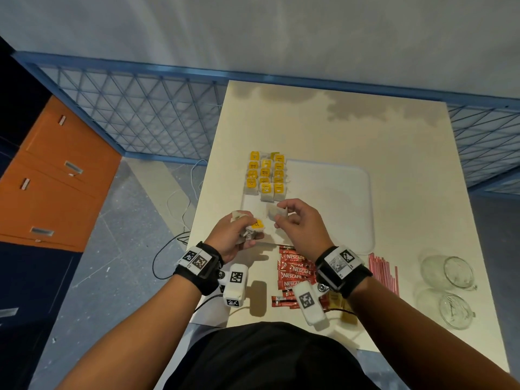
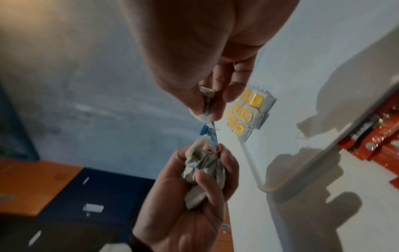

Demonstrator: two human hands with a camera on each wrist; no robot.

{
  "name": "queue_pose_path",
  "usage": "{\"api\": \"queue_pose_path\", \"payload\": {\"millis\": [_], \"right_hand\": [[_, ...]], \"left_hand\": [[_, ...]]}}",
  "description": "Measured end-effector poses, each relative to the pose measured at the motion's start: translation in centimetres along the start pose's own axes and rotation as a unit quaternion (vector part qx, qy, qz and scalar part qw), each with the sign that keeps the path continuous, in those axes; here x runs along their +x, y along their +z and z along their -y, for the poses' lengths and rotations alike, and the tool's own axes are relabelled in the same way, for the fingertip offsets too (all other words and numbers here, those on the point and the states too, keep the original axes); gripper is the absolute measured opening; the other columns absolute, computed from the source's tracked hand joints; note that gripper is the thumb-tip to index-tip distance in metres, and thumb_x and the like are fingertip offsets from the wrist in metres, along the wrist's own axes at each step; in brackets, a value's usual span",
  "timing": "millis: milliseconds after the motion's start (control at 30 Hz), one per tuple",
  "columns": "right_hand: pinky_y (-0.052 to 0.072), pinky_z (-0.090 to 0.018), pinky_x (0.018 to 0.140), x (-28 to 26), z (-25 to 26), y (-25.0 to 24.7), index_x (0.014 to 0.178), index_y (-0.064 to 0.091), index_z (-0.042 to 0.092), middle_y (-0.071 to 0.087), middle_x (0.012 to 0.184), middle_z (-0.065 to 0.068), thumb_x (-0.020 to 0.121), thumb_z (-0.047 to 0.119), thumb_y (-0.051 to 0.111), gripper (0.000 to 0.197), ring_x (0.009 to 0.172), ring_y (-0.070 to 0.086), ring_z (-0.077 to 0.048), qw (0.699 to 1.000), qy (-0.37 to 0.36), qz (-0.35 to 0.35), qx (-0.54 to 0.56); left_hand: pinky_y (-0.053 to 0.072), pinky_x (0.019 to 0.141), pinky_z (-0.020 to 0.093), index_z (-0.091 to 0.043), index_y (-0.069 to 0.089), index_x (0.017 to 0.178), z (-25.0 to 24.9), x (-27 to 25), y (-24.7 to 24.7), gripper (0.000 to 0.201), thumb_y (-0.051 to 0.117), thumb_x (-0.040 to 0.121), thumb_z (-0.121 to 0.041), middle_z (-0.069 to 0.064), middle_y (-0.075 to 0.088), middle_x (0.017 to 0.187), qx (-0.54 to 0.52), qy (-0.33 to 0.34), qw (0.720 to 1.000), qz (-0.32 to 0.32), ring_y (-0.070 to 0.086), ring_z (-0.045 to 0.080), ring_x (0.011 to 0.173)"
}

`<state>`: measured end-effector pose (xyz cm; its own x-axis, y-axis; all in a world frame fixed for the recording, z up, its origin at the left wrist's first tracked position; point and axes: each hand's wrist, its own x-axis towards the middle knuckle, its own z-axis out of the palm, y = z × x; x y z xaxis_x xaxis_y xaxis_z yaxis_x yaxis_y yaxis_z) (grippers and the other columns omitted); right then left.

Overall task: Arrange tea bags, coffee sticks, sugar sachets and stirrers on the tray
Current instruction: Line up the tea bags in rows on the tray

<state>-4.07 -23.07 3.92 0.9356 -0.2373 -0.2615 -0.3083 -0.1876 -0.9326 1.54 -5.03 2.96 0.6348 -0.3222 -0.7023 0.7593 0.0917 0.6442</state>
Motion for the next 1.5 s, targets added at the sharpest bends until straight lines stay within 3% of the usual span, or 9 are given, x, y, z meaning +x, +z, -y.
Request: {"api": "queue_pose_path", "payload": {"millis": [167, 333, 467, 633, 733, 900, 1067, 1233, 1500], "right_hand": [[0.040, -0.006, 0.070, -0.8, -0.4, 0.8, 0.106, 0.071, 0.018, 0.066, 0.092, 0.017, 0.091, 0.013, 0.071, 0.015, 0.080, 0.059, 0.007, 0.984, -0.123, 0.012, -0.132], [0.039, -0.007, 0.077, -1.3, -0.6, 1.1, 0.105, 0.071, 0.014, 0.069, 0.105, 0.003, 0.087, 0.004, 0.067, 0.021, 0.093, 0.060, -0.003, 0.968, -0.188, 0.055, -0.154], [0.048, -0.017, 0.082, -1.5, -0.3, 0.9, 0.097, 0.078, 0.014, 0.071, 0.106, 0.003, 0.089, 0.015, 0.062, 0.018, 0.099, 0.064, -0.005, 0.984, -0.142, 0.058, -0.093], [0.060, -0.040, 0.079, -0.8, 0.1, 0.7, 0.100, 0.072, 0.018, 0.074, 0.094, 0.004, 0.094, 0.026, 0.070, 0.011, 0.077, 0.072, -0.015, 0.999, 0.008, 0.039, -0.030], [0.059, -0.039, 0.077, -0.4, -0.1, 0.8, 0.112, 0.067, 0.019, 0.074, 0.096, -0.004, 0.092, 0.025, 0.075, 0.022, 0.069, 0.071, -0.012, 0.995, 0.057, 0.085, 0.003], [0.058, -0.030, 0.076, 0.5, -0.6, 0.8, 0.096, 0.069, 0.026, 0.073, 0.083, -0.004, 0.089, 0.017, 0.078, 0.015, 0.072, 0.069, -0.008, 0.993, 0.060, 0.101, 0.003], [0.049, -0.017, 0.063, 3.0, -1.5, 1.1, 0.098, 0.073, 0.009, 0.072, 0.078, -0.005, 0.091, 0.021, 0.076, 0.015, 0.062, 0.064, -0.004, 0.996, 0.044, 0.075, -0.036], [0.054, -0.028, 0.069, 7.2, -2.3, 2.0, 0.086, 0.068, 0.018, 0.071, 0.075, -0.001, 0.087, 0.028, 0.079, 0.015, 0.067, 0.067, -0.014, 0.994, 0.034, 0.045, -0.092], [0.050, -0.028, 0.075, 12.1, -2.8, 5.3, 0.077, 0.058, 0.024, 0.059, 0.071, 0.011, 0.090, 0.028, 0.073, 0.020, 0.084, 0.064, -0.018, 0.977, 0.048, 0.039, -0.202]], "left_hand": [[0.054, 0.056, 0.024, -0.017, 0.061, 0.108, 0.1, -0.4, 0.9, 0.013, 0.063, 0.097, -0.023, 0.006, 0.073, 0.084, 0.003, 0.020, 1.000, 0.005, 0.072, 0.022, 0.079], [0.056, 0.060, 0.024, -0.016, 0.059, 0.111, -0.1, -0.6, 1.0, 0.016, 0.064, 0.096, -0.017, 0.005, 0.070, 0.089, -0.037, 0.041, 0.997, 0.051, 0.071, 0.016, 0.079], [0.057, 0.059, 0.024, -0.015, 0.060, 0.110, -0.1, -0.5, 0.5, 0.023, 0.064, 0.092, -0.001, 0.008, 0.064, 0.096, -0.034, 0.051, 0.997, 0.043, 0.067, 0.018, 0.082], [0.057, 0.059, 0.024, -0.017, 0.062, 0.110, -0.2, -0.4, 0.2, 0.026, 0.067, 0.091, 0.000, 0.008, 0.064, 0.101, -0.017, 0.062, 0.997, 0.044, 0.066, 0.020, 0.083], [0.057, 0.058, 0.024, -0.017, 0.061, 0.110, -0.4, -0.3, 0.0, 0.026, 0.067, 0.091, 0.000, 0.006, 0.065, 0.100, -0.007, 0.071, 0.996, 0.049, 0.068, 0.017, 0.078], [0.058, 0.062, 0.026, -0.013, 0.059, 0.116, -0.7, 0.3, -0.5, 0.029, 0.066, 0.092, 0.001, 0.006, 0.067, 0.103, 0.007, 0.083, 0.996, 0.036, 0.069, 0.015, 0.081], [0.060, 0.065, 0.027, -0.013, 0.058, 0.114, -1.1, 1.1, -1.5, 0.026, 0.066, 0.093, 0.000, 0.010, 0.065, 0.108, -0.030, 0.081, 0.996, 0.006, 0.068, 0.018, 0.086], [0.060, 0.064, 0.027, -0.015, 0.059, 0.113, -1.8, 2.2, -2.3, 0.025, 0.068, 0.092, -0.003, 0.013, 0.065, 0.111, -0.052, 0.082, 0.995, -0.027, 0.069, 0.024, 0.092], [0.062, 0.068, 0.026, -0.013, 0.056, 0.127, -2.4, 3.3, -3.4, 0.033, 0.065, 0.095, -0.010, 0.013, 0.071, 0.109, -0.067, 0.069, 0.995, -0.036, 0.075, 0.027, 0.083]]}}
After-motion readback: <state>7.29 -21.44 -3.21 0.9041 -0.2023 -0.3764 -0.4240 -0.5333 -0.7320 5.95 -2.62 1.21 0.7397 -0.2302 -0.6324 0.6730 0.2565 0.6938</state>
